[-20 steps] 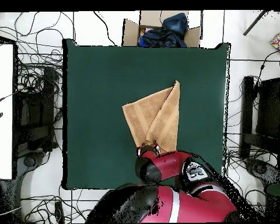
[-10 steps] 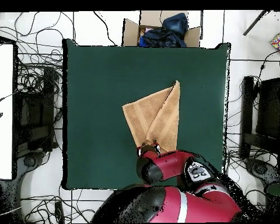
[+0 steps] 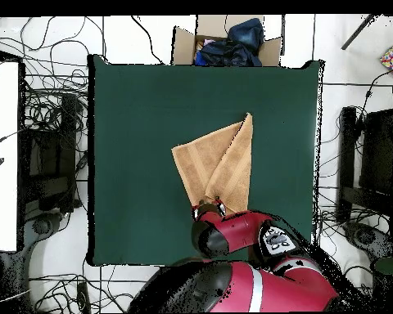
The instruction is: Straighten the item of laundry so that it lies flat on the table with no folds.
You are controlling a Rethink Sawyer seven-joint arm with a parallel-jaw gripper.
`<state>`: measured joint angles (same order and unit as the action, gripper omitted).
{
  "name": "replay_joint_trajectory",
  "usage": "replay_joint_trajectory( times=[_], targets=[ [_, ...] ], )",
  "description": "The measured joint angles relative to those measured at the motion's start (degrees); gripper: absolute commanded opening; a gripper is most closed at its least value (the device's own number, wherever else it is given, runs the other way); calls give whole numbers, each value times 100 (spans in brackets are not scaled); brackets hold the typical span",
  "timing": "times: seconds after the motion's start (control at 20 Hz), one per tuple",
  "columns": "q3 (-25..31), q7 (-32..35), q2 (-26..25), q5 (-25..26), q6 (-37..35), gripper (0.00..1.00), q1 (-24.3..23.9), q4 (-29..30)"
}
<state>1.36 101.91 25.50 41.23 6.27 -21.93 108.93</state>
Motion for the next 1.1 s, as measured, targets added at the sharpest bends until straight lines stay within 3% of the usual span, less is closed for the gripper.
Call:
replay_joint_trajectory(
  times=[0.05,0.1,1.05,1.1],
  targets=[
    [0,0,0,-1,2,100,0,-2],
    [1,0,1,-1,4,0,-1,-3],
    [-22,0,-8,-1,2,0,50,-22],
    [-23,0,-11,-1,4,100,50,-25]
  ],
)
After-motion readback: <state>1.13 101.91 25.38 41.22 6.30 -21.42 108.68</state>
